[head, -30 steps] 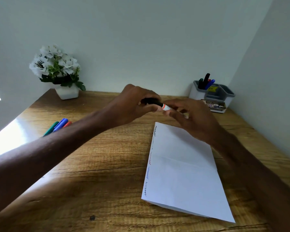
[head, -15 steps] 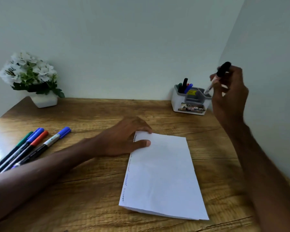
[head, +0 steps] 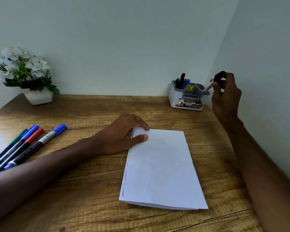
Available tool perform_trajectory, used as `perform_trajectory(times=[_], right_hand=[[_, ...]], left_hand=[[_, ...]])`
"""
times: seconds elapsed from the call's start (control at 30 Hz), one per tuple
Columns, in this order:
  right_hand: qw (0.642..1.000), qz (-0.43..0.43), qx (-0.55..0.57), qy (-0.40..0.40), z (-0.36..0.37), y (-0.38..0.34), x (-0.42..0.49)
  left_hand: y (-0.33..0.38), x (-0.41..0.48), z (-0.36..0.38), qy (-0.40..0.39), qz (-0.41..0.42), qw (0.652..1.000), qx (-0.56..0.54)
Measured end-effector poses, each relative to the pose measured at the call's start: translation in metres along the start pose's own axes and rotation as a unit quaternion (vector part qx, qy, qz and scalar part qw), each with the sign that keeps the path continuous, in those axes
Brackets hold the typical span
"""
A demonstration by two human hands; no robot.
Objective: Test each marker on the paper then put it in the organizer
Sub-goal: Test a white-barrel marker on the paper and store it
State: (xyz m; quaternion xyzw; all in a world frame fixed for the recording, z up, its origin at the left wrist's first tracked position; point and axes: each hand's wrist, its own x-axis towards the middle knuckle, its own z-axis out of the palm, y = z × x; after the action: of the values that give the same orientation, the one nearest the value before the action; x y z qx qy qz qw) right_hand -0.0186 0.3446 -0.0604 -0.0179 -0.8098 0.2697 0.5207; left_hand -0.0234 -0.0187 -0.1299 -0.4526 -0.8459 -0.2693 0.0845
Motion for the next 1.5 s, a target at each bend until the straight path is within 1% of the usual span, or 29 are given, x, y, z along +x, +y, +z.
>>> perform_trajectory(times=[0.27, 0.5, 0.63, 0.73, 0.87, 0.93, 0.97, 1.03, 1.13, 1.2, 1.3, 1.37, 1.43, 1.5], right_hand=[[1.0, 0.001, -0.01, -0.018, 0.007, 0.011, 0.001], [1.0, 0.001, -0.006, -0.012, 0.006, 0.011, -0.001], [1.0, -0.016, -0.006, -0.007, 0.006, 0.008, 0.0], [1.0, -0.01, 0.003, 0.007, 0.005, 0.0, 0.0], [1.0, -0.01, 0.001, 0.02, 0.003, -0.03, -0.008], [0.999, -0.017, 0.026, -0.016, 0.005, -0.051, -0.017], [0.997, -0.021, 0.047, -0.053, 0.007, -0.063, -0.023], [0.982, -0.05, 0.086, -0.161, 0.011, -0.09, -0.035], [0.926, -0.132, 0.094, -0.341, 0.02, -0.124, -0.054], [0.888, -0.16, 0.093, -0.42, 0.025, -0.139, -0.065], [0.849, -0.186, 0.112, -0.483, 0.03, -0.15, -0.077], [0.831, -0.201, 0.106, -0.508, 0.03, -0.152, -0.08], [0.818, -0.207, 0.094, -0.529, 0.029, -0.152, -0.079], [0.81, -0.209, 0.082, -0.542, 0.03, -0.151, -0.078]], left_hand=[[0.002, 0.001, 0.0, 0.004, 0.003, 1.0, 0.001], [0.001, 0.001, 0.001, 0.003, 0.0, 1.0, 0.005], [0.003, 0.001, 0.0, -0.004, -0.005, 1.0, 0.003], [0.003, 0.001, -0.001, -0.007, -0.008, 1.0, 0.005], [0.002, 0.0, 0.0, -0.003, -0.002, 1.0, -0.002], [0.003, 0.0, -0.001, -0.001, 0.0, 1.0, -0.001], [0.003, -0.001, -0.001, 0.003, 0.004, 1.0, 0.003], [0.006, -0.001, -0.003, 0.018, 0.01, 1.0, 0.009], [0.011, 0.0, -0.008, 0.041, -0.001, 0.999, 0.024], [0.014, 0.0, -0.013, 0.057, -0.014, 0.997, 0.045], [0.015, 0.0, -0.025, 0.09, -0.066, 0.992, 0.058], [0.018, 0.004, -0.033, 0.096, -0.113, 0.987, 0.068], [0.02, 0.007, -0.044, 0.072, -0.149, 0.98, 0.108], [0.021, 0.007, -0.06, 0.024, -0.184, 0.965, 0.185]])
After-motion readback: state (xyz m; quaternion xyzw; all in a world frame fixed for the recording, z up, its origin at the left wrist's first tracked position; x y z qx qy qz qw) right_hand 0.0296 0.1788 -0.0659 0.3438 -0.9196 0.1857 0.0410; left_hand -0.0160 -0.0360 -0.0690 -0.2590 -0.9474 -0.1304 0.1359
